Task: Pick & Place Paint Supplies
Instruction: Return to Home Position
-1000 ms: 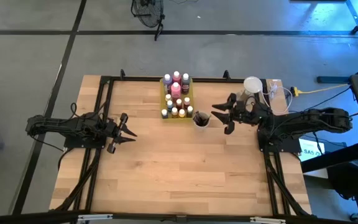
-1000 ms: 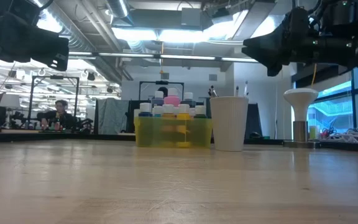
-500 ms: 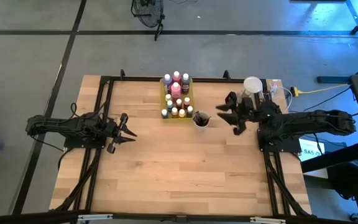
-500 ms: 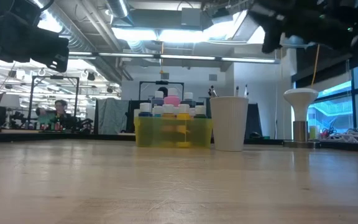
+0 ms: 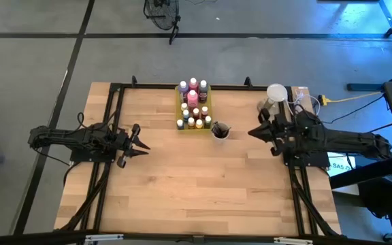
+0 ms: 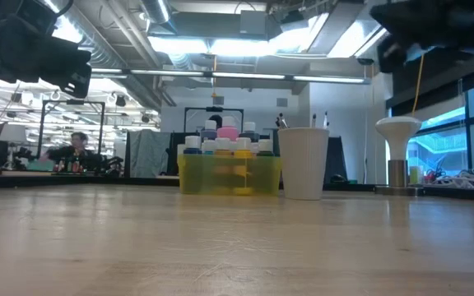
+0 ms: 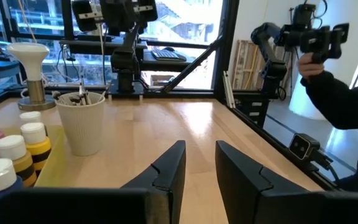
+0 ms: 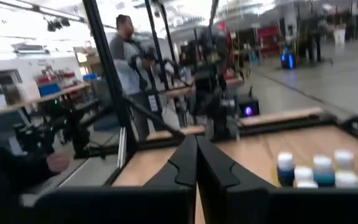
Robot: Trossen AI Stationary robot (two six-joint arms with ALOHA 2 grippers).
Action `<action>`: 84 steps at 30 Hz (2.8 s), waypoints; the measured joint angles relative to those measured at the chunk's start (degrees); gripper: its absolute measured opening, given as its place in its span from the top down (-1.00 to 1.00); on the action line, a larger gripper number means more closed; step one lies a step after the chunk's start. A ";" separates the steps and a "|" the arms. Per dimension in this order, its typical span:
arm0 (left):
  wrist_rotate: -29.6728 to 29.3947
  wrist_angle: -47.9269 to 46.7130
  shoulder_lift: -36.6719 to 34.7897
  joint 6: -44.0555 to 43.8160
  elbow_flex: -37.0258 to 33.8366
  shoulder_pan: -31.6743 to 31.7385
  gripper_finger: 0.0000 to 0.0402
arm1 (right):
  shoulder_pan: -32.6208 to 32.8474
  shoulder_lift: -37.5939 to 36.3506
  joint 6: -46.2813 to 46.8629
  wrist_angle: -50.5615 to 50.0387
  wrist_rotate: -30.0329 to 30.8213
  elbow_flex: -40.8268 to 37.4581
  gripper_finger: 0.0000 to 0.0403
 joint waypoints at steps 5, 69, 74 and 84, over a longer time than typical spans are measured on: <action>-0.01 -0.01 0.00 -0.44 0.00 -0.01 0.58 | 5.13 -7.59 -1.95 -12.57 6.12 0.00 0.99; -0.44 -0.02 0.00 12.55 0.00 -0.01 0.59 | 19.16 -13.33 -21.02 -13.97 40.81 -13.85 1.00; -0.47 -0.02 0.00 21.05 0.00 -0.01 0.59 | 19.14 -13.33 -21.66 -17.54 40.40 -13.84 1.00; -0.41 0.03 0.00 18.18 -0.02 0.00 0.60 | 19.14 -12.77 -22.61 -19.72 40.23 -13.84 1.00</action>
